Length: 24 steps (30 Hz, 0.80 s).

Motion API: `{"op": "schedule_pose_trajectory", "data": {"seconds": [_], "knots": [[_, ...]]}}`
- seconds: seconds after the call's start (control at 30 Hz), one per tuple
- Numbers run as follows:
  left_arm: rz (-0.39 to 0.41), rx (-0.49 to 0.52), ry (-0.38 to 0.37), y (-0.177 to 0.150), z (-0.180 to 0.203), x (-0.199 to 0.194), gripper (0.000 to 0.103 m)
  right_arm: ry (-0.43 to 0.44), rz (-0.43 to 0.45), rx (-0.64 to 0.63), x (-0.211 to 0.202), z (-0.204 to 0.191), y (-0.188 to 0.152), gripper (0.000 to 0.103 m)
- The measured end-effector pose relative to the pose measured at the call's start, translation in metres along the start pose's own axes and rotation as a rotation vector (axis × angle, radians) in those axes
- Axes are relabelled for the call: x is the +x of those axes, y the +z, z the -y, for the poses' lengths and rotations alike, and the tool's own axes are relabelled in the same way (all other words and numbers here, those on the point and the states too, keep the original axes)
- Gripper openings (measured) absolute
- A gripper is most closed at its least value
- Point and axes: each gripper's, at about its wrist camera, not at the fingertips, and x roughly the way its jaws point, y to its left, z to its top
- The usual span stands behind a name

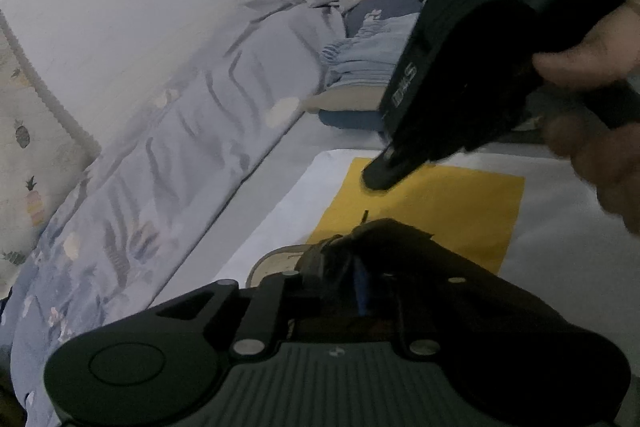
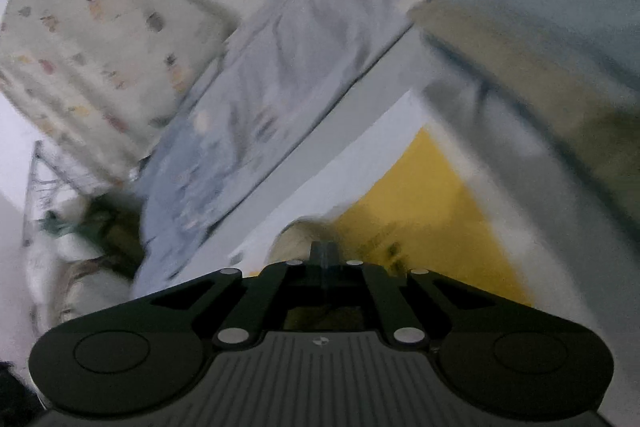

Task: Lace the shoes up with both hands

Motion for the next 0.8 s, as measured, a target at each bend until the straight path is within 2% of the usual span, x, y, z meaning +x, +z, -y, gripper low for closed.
{"op": "schedule_pose_trajectory", "data": {"seconds": [0.1, 0.2, 0.33, 0.4, 0.43, 0.47, 0.5, 0.6, 0.8], "knots": [[-0.001, -0.006, -0.007, -0.002, -0.002, -0.001, 0.017, 0.011, 0.006, 0.031, -0.002, 0.009, 0.008, 0.0], [-0.006, 0.002, -0.007, -0.002, -0.002, 0.001, 0.017, 0.051, -0.027, 0.072, 0.003, 0.013, 0.008, 0.0], [-0.007, 0.0, -0.008, -0.003, 0.0, 0.0, 0.017, 0.107, -0.063, 0.092, 0.008, 0.009, 0.002, 0.006], [-0.006, -0.005, -0.008, -0.003, -0.001, -0.001, 0.017, 0.118, -0.069, 0.088, 0.01, 0.005, 0.001, 0.017], [-0.005, -0.006, -0.007, -0.003, -0.001, -0.001, 0.017, 0.117, -0.07, 0.093, 0.011, 0.005, 0.0, 0.027], [-0.005, -0.01, -0.005, -0.003, -0.001, -0.002, 0.017, 0.117, -0.072, 0.099, 0.012, 0.006, 0.0, 0.029], [-0.004, -0.016, -0.003, -0.003, -0.001, -0.003, 0.018, 0.117, -0.075, 0.108, 0.013, 0.007, -0.001, 0.029], [0.001, -0.034, 0.01, -0.003, -0.002, -0.009, 0.029, 0.111, -0.083, 0.122, 0.015, 0.008, -0.003, 0.029], [0.01, -0.188, 0.052, -0.009, -0.011, -0.035, 0.035, 0.116, -0.101, 0.139, 0.018, 0.009, -0.007, 0.028]]}}
